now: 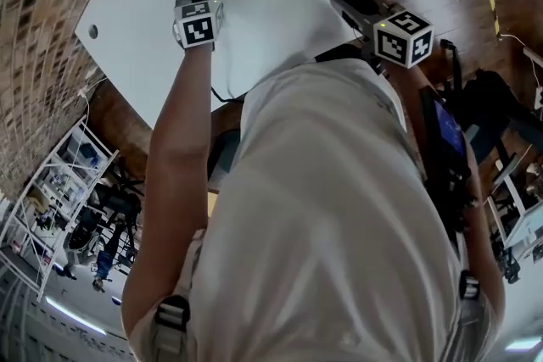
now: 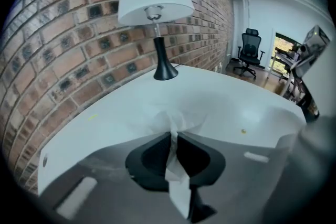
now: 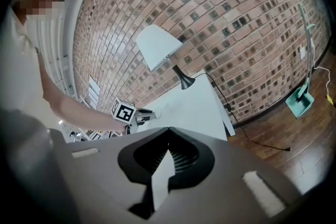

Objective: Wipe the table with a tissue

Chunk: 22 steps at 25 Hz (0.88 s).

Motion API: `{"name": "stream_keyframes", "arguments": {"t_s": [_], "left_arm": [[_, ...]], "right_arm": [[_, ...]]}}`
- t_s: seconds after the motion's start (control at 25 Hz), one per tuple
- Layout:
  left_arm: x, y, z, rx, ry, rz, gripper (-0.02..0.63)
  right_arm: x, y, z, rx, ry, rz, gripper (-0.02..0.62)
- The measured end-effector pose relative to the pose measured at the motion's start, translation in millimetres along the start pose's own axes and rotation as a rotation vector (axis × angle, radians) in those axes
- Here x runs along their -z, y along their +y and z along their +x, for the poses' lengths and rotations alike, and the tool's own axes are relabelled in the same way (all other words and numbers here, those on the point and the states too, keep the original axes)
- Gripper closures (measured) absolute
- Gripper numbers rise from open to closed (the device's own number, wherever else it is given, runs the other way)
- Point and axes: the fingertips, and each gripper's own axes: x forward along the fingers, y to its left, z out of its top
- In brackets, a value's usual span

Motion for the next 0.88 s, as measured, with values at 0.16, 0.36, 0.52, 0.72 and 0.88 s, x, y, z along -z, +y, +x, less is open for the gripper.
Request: {"name": "stream_keyframes", "arguments": {"t_s": [0.16, 0.36, 0.52, 0.72, 0.88], "left_arm": [[18, 35, -5, -0.040, 0.048, -0.061, 0.574], [12, 8, 4, 0.008, 0.044, 0.011, 0.575], [-5, -50, 10, 0.112, 0.010, 0.141, 0.577], [0, -85, 2, 0.131, 0.000, 0.245, 0.580], [21, -115, -16, 0.240, 0.013, 0.255, 0.580]], "right_arm": [[-2, 2, 9, -0.008, 0.003, -0.001, 0.589], [-2, 4, 14, -0.013, 0.001, 0.005, 0.589], [-1, 2, 12, -0.004, -0.005, 0.014, 0.589], [-7, -6, 8, 0.015, -0.031, 0.028, 0.589], [-7, -12, 2, 0.027, -0.040, 0.034, 0.589]]}}
